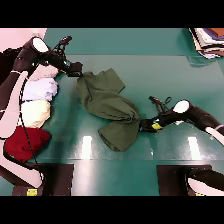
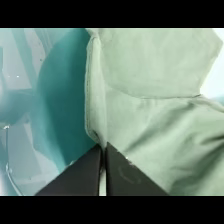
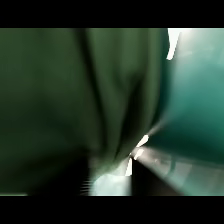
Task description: Fold the shirts.
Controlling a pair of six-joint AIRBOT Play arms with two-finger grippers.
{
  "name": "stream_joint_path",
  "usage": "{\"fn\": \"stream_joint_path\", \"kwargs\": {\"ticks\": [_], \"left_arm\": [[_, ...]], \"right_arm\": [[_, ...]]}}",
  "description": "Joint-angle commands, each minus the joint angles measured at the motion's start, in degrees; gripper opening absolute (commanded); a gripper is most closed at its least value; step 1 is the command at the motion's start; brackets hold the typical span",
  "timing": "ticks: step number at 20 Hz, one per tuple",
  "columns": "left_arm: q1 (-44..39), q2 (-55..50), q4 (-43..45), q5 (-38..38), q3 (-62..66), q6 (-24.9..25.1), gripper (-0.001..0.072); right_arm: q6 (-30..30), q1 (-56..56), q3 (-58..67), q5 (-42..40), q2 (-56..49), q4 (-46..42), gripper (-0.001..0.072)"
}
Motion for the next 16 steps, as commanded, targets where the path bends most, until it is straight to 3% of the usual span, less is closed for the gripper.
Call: {"fn": "stream_joint_path", "kwargs": {"ticks": [1,7,10,16], "left_arm": [[0.0,0.3,0.0,-0.8,0.4,-0.5,0.0022],[0.5,6.4,1.4,-3.2,12.1,-1.7,0.0021],[0.5,16.1,2.5,-1.4,18.7,-1.6,0.0022],[0.5,39.8,2.4,4.9,18.8,0.2,0.0023]], "right_arm": [[-1.6,2.5,2.9,-3.1,-3.8,0.1,0.0034],[0.2,-8.5,13.8,4.2,7.2,-7.7,0.0013],[0.2,-17.1,24.5,8.0,15.7,-8.7,0.0013],[0.1,-27.0,42.2,11.8,27.6,-8.7,0.0013]]}}
